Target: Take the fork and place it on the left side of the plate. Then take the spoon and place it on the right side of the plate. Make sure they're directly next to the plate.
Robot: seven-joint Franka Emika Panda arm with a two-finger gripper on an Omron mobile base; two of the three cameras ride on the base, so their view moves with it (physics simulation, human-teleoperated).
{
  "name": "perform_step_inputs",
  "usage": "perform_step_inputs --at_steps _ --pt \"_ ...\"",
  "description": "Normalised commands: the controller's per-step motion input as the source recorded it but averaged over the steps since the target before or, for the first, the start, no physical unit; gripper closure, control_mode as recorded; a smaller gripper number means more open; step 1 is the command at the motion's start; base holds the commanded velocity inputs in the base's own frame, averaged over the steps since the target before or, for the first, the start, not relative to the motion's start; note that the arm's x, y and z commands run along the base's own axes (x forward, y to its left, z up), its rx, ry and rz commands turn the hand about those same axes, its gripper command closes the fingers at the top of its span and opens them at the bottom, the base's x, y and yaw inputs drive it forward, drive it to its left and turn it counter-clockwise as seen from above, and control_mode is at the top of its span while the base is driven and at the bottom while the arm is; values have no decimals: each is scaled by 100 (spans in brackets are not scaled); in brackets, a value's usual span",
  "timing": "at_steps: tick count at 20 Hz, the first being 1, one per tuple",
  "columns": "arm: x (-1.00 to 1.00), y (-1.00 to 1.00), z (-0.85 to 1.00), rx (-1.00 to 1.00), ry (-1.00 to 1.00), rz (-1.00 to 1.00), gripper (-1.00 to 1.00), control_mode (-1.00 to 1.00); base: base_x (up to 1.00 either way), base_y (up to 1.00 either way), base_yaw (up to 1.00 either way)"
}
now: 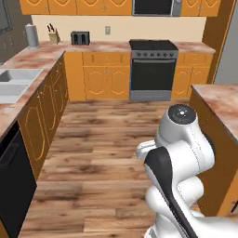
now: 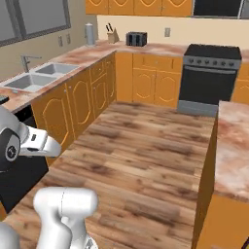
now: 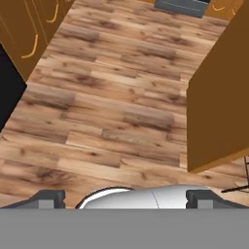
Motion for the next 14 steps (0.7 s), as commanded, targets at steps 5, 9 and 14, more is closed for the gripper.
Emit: perform_step_inputs --at_steps 5,9,14 --pt "0 0 0 0 0 0 -100 100 38 60 38" --pt "0 0 0 0 0 0 -100 100 83 9 40" --pt "0 0 0 0 0 0 -100 100 100 -26 32"
